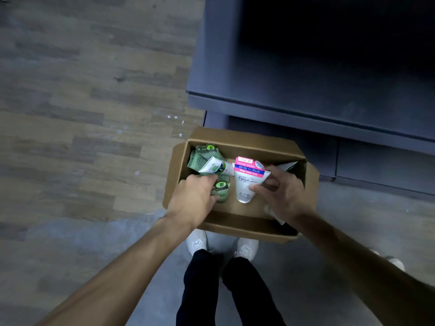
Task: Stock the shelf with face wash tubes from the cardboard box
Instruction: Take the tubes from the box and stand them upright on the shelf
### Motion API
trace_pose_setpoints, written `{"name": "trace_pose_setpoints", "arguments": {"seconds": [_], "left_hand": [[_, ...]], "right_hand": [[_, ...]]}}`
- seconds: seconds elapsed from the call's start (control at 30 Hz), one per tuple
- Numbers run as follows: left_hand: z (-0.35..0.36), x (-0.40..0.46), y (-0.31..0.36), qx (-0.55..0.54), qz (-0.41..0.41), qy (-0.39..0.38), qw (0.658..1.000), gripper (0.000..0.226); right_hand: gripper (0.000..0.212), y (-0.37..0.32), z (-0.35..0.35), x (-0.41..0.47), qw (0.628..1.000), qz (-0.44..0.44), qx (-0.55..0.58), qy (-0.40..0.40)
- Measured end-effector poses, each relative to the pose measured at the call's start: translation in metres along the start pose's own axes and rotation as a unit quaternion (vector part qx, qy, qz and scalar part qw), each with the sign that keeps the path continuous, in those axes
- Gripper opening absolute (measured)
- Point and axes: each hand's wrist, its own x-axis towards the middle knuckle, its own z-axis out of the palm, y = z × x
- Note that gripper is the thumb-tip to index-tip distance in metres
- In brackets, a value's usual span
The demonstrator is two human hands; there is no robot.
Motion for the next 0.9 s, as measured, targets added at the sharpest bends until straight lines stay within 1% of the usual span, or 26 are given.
{"name": "trace_pose_setpoints", "arguments": {"seconds": [0.13,0.2,0.27,0.4,0.53,0.73,0.8,0.9], "left_hand": [[-0.052,-0.016,0.019,-0.016,0.023,0.013,1.000,0.035],[-0.079,-0.027,0.026,-0.032,0.048,0.023,0.998,0.034],[-0.106,-0.040,0.034,-0.025,0.067,0.027,0.997,0.030],[-0.160,-0.061,0.052,0.019,0.104,0.032,0.994,0.023],[-0.210,-0.078,0.063,0.066,0.152,0.079,0.983,0.028],[-0.267,-0.104,0.081,0.093,0.193,0.128,0.968,0.024],[-0.285,-0.114,0.088,0.106,0.206,0.134,0.963,0.024],[-0.315,-0.130,0.103,0.148,0.232,0.148,0.950,0.023]], "right_hand": [[0.030,-0.037,-0.041,-0.039,0.998,0.020,0.062,0.009],[0.028,-0.058,-0.062,-0.060,0.998,0.015,0.064,0.024],[0.028,-0.083,-0.082,-0.080,0.998,0.002,0.045,0.047],[0.029,-0.131,-0.117,-0.109,0.996,-0.018,0.047,0.076],[0.026,-0.172,-0.140,-0.131,0.992,-0.052,0.061,0.097],[0.028,-0.206,-0.155,-0.159,0.987,-0.068,0.092,0.116],[0.028,-0.218,-0.162,-0.169,0.985,-0.081,0.079,0.132],[0.021,-0.236,-0.176,-0.182,0.981,-0.099,0.062,0.153]]}}
